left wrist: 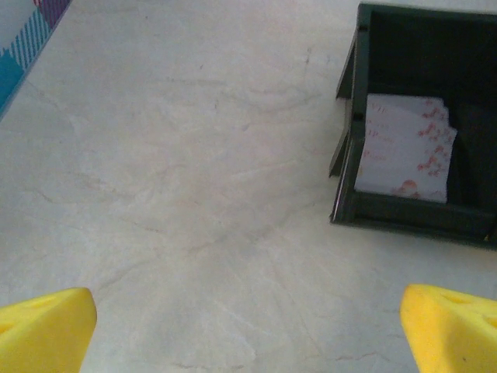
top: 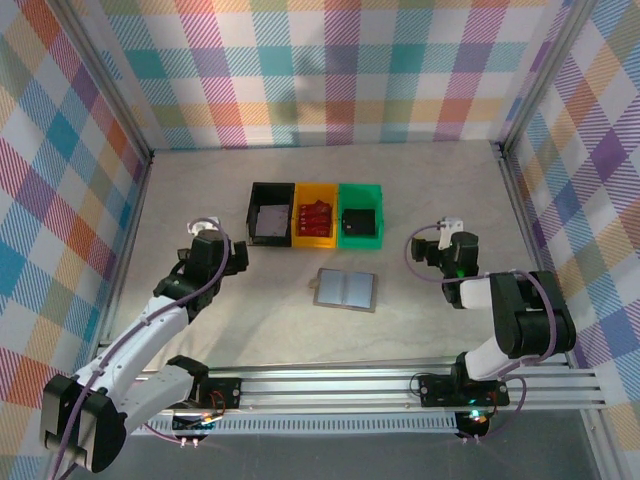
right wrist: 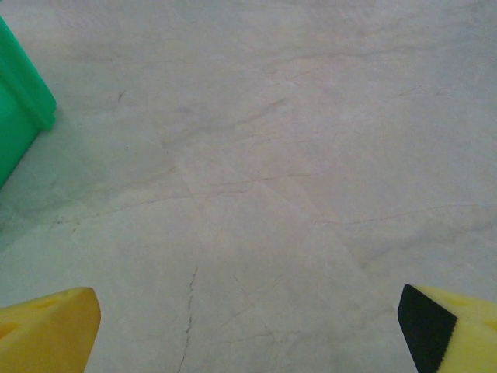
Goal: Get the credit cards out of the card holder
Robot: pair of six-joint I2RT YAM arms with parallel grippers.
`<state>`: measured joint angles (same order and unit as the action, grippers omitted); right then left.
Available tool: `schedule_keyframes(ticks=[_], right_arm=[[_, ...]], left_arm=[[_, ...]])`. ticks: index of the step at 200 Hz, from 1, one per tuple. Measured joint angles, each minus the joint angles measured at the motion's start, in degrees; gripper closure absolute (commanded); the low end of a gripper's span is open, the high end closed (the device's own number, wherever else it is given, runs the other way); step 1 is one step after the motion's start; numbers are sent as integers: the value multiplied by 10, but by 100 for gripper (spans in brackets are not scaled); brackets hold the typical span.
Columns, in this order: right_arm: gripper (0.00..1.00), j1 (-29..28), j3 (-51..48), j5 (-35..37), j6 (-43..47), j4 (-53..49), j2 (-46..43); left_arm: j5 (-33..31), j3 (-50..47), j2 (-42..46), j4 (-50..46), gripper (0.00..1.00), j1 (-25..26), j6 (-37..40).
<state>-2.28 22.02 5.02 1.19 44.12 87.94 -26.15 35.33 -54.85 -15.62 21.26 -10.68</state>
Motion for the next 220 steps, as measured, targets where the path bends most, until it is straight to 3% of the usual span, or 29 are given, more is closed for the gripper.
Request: schedule_keyframes(ticks=[55,97,173,220], right_arm=[[1,9,6,-12,-12,9,0],[1,9,6,-13,-14,9,0],[1,9,6,-15,-16,9,0],[1,9,6,-15,-17,9,0]], left_arm=[[-7,-33,-11,48,0,-12,20],[8,-73,-35,125,0,-75,49],[119,-112,-143,311,0,-176,64],[153,-116,-209,415,0,-198,63]])
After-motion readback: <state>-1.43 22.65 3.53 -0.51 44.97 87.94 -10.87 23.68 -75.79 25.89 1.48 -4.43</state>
